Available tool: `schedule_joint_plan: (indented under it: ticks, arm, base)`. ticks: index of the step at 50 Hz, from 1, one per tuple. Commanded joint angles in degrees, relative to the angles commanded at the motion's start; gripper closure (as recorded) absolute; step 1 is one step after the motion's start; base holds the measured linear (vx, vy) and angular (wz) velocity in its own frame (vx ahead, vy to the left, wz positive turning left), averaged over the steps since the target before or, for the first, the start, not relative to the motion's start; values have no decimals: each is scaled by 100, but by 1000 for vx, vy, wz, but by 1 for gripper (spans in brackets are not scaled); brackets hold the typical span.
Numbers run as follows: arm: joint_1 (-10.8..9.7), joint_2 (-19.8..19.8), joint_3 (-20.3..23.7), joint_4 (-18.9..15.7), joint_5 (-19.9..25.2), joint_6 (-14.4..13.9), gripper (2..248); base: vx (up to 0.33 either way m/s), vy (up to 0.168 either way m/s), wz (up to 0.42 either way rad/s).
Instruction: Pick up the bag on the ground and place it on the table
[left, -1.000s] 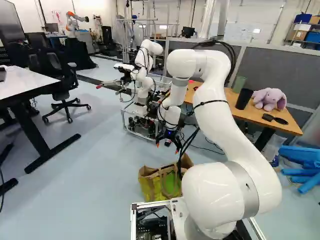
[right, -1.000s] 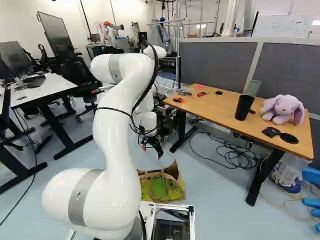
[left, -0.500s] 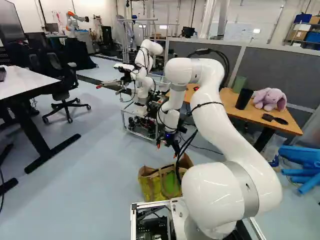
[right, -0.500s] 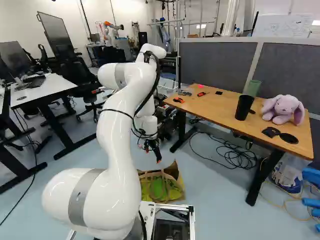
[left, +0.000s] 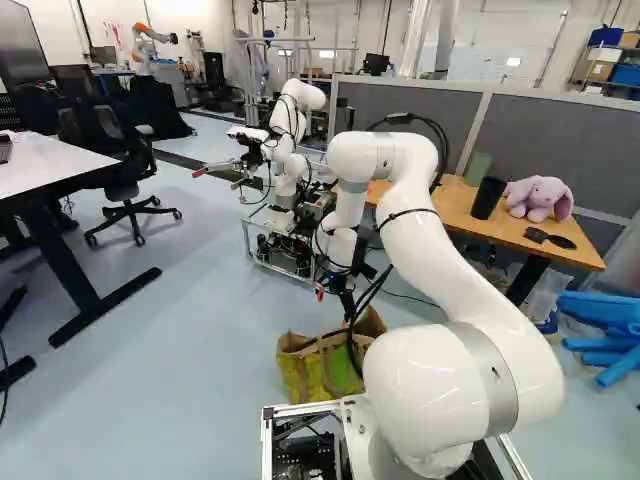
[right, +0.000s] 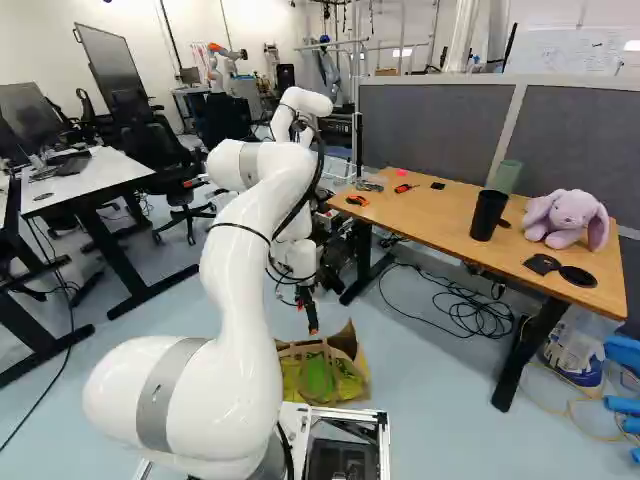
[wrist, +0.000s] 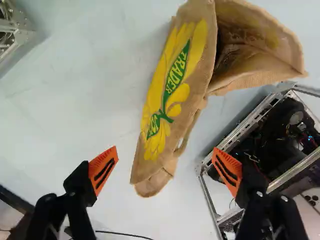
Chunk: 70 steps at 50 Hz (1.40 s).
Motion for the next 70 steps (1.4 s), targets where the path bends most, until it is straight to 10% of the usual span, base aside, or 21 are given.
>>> schedule_joint_plan:
  ticks: [34,70]
  arm:
    - [0,-761,-619,0,0,2015,3]
    - [-1,-1558,-1322,0,0,2163,3]
  base:
    - [0,0,0]
    - [0,0,0]
